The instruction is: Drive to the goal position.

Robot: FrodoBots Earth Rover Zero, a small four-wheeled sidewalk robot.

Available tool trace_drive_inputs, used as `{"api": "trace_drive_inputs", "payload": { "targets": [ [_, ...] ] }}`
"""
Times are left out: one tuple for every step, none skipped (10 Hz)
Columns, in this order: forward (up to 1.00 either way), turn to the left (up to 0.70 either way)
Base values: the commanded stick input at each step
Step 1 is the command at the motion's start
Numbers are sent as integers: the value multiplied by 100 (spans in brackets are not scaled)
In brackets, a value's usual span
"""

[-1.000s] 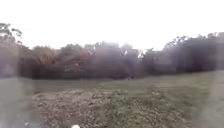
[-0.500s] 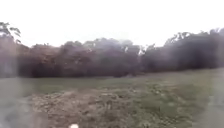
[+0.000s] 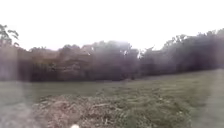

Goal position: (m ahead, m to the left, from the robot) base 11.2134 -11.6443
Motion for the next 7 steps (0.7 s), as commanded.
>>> {"api": "trace_drive_inputs", "payload": {
  "targets": [
    [70, 0],
    [70, 0],
    [70, -1],
    [70, -5],
    [70, -14],
    [70, -14],
    [70, -14]
  ]
}}
